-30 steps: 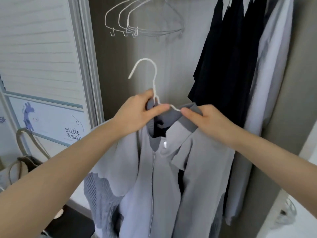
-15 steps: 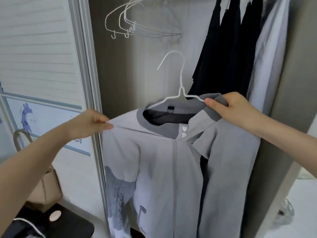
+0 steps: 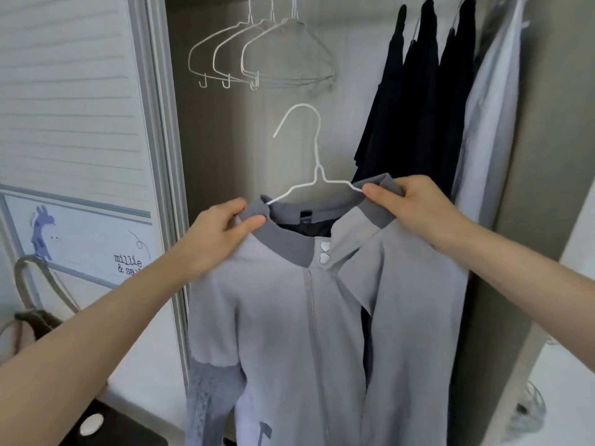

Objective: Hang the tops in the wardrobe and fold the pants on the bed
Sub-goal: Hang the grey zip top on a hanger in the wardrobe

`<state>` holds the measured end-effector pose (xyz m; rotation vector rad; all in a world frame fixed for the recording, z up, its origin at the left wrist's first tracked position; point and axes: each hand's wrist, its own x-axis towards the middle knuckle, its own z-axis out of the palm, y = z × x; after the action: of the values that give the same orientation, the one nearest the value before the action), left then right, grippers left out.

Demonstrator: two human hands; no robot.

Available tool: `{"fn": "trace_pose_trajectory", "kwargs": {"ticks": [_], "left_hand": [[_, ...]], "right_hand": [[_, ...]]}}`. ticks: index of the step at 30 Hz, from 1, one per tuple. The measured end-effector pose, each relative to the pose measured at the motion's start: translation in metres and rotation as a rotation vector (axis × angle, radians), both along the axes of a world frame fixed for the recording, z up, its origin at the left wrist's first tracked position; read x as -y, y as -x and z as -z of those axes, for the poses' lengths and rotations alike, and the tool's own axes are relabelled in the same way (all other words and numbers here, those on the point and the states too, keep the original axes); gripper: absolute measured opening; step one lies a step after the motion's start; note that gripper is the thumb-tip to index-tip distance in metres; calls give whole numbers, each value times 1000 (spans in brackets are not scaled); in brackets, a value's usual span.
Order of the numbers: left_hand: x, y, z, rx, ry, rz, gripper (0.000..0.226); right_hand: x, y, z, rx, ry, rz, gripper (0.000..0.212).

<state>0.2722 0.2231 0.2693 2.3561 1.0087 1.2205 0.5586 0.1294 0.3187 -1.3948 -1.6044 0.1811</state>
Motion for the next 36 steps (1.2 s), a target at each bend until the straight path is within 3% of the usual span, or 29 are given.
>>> {"fn": "trace_pose_trajectory", "kwargs": {"ticks": [4, 7, 9, 12, 16, 18, 21, 23, 25, 27, 30, 33, 36], "left_hand": [[-15, 12, -2, 138, -50, -95, 39], [-21, 28, -5, 170, -68, -87, 36], [-25, 31, -8, 174, -77, -74, 34], [-37, 34, -16, 133, -68, -73, 31], [-57, 35, -24, 45, -35, -65, 32], [-62, 33, -31, 43, -29, -48, 31], [-63, 30, -48, 32, -34, -33, 30], [-66, 27, -59, -43, -95, -98, 30], [-69, 21, -64, -145, -118, -188, 30], [-72, 11, -64, -175, -52, -227, 24], [-63, -3, -65, -159, 27, -181, 49], [-44, -11, -75, -71, -8, -19, 45], [-11, -21, -91, 153, 8, 194, 31]], "right_hand": [[17, 5, -5, 283, -75, -90, 36], [16, -10, -7, 307, -92, -120, 19], [17, -14, -7, 213, 114, -117, 22], [24, -9, -10, -201, 485, -334, 35], [34, -3, -28, -422, 451, -405, 24], [34, 0, -39, -356, 385, -329, 25], [36, 6, -53, 58, 176, -88, 27], [37, 16, -56, 118, 92, -55, 29], [39, 29, -56, -67, 109, -129, 26], [37, 40, -57, -375, 171, -174, 24], [29, 55, -72, -690, 207, -120, 20], [12, 68, -102, -791, 126, -65, 18], [-13, 86, -125, -806, 61, -85, 12]]}}
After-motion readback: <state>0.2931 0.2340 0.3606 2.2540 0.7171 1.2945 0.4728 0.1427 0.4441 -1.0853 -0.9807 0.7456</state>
